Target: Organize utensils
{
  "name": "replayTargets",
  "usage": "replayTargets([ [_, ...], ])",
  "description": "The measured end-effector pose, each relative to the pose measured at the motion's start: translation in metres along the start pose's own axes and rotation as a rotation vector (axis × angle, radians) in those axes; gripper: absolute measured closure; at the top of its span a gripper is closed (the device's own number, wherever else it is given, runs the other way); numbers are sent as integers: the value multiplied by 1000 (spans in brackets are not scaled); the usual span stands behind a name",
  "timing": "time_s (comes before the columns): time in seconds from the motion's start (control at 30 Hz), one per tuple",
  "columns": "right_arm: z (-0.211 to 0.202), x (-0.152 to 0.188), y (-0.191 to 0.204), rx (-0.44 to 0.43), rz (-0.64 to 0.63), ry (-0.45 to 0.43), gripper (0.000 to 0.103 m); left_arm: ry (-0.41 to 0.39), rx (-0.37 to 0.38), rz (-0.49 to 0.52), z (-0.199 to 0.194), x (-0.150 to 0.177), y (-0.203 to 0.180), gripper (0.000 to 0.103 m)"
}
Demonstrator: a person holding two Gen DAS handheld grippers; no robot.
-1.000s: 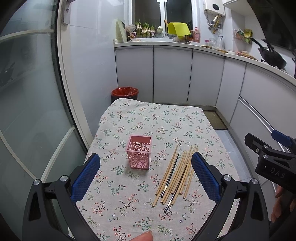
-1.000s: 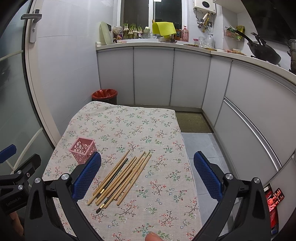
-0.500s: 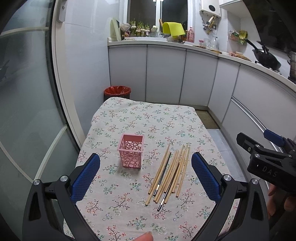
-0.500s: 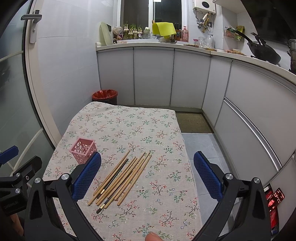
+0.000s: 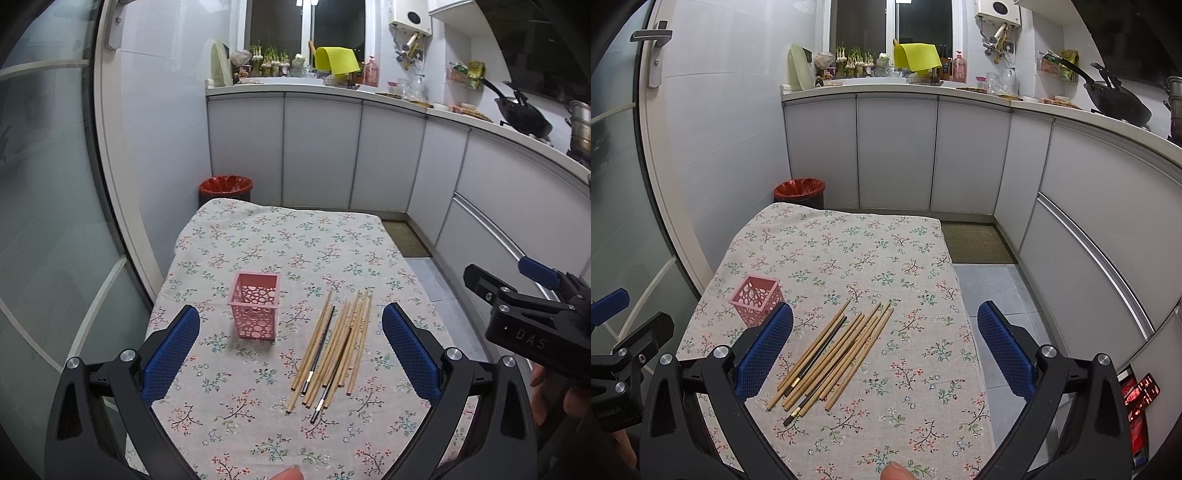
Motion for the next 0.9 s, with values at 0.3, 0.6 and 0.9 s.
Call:
replayTargets([
  [0.3,18,0,-11,23,27,34,7,56,59,17,19,0,-10,7],
  [0.6,86,20,-37,-10,110,182,7,184,87,56,73,6,-27,7],
  [0.9,149,45,-55,-27,130,326,7,319,100,48,151,23,-46,25],
])
Point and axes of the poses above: each gripper's, at about its wrist camera, not at the fingertips, and z roughly the way its jaws point, y to its left, x to its underside, the point moved 8 cm from there along z, roughly the way its jaws point, and after that the axes turned 13 degrees about -z, right-handed, at the moved point
